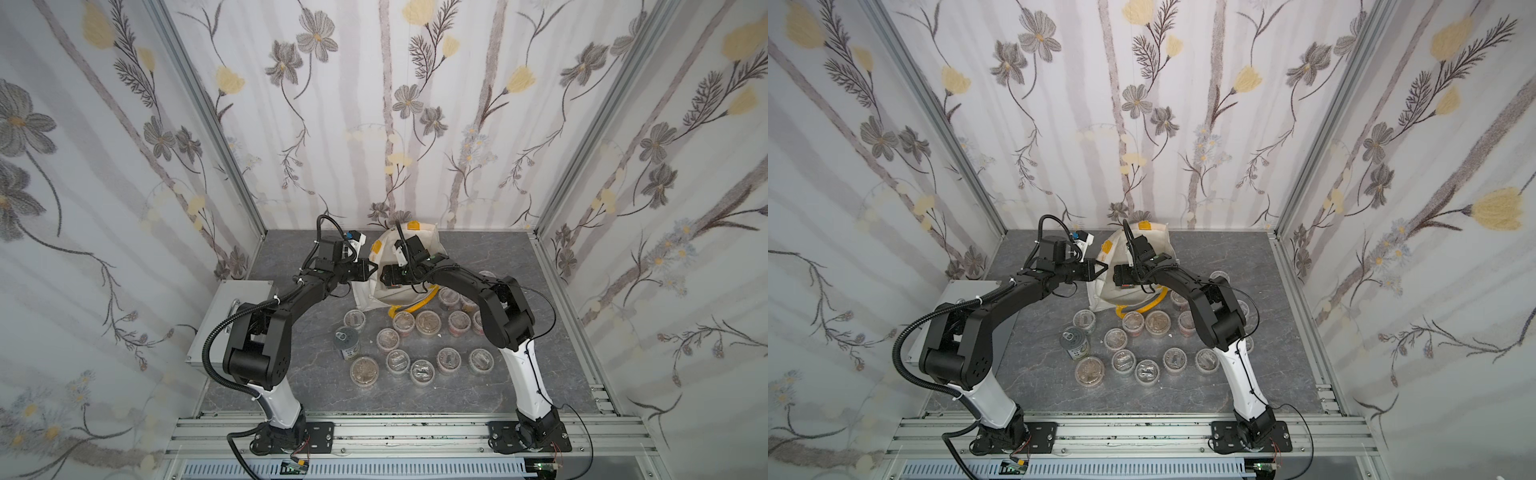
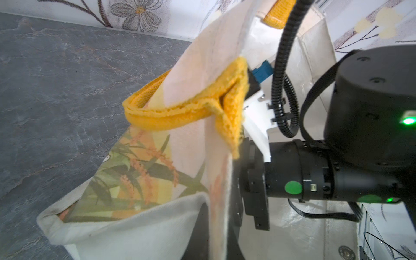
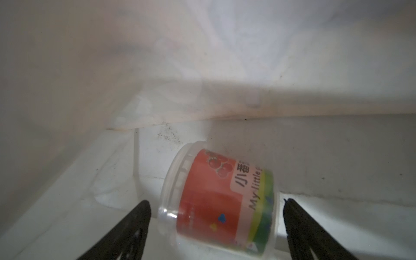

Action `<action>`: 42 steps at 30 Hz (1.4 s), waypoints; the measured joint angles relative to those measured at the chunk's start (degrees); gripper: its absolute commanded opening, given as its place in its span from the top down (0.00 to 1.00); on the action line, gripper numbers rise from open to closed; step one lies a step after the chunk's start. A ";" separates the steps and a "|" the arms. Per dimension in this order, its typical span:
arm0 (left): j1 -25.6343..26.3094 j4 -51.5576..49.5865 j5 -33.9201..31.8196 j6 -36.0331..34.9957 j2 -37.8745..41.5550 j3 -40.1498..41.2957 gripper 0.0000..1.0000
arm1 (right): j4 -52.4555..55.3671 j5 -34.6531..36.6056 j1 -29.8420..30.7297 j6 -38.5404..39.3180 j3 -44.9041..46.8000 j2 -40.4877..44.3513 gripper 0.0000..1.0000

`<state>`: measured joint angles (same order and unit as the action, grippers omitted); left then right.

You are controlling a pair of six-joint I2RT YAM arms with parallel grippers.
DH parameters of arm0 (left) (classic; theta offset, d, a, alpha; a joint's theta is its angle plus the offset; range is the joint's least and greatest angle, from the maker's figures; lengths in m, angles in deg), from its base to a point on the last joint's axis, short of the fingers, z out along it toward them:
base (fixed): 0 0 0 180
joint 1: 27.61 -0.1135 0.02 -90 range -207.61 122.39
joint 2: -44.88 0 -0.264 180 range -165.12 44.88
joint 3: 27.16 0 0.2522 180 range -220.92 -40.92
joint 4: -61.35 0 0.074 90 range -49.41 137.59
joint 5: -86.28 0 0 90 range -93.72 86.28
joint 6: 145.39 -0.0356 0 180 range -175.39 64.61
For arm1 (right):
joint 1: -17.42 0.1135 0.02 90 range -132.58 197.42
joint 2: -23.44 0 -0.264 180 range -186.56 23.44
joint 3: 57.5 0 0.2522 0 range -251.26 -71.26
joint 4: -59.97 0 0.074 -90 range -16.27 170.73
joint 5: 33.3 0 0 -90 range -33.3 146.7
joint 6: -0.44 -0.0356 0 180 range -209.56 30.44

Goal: Take out the seed jars from the canvas bag
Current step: Pick up the seed jar from the canvas bag, then place the seed jar at the center of the board.

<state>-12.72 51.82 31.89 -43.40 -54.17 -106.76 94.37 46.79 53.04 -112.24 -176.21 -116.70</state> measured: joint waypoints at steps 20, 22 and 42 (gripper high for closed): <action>-0.13 -0.50 -0.22 0.00 -1.18 -1.57 0.99 | 3.17 -8.70 -4.15 -5.09 0.24 8.37 0.35; -0.35 -2.08 -1.14 0.02 -1.64 -2.93 0.97 | 2.62 -11.85 -4.68 -6.16 2.89 11.23 0.35; -3.26 -21.27 -14.67 3.67 -6.75 -22.21 0.39 | -5.86 -26.62 -36.17 -12.70 50.47 59.56 0.35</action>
<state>-15.97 30.55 17.23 -39.73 -60.92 -128.97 88.51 20.17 16.86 -124.94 -125.74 -57.13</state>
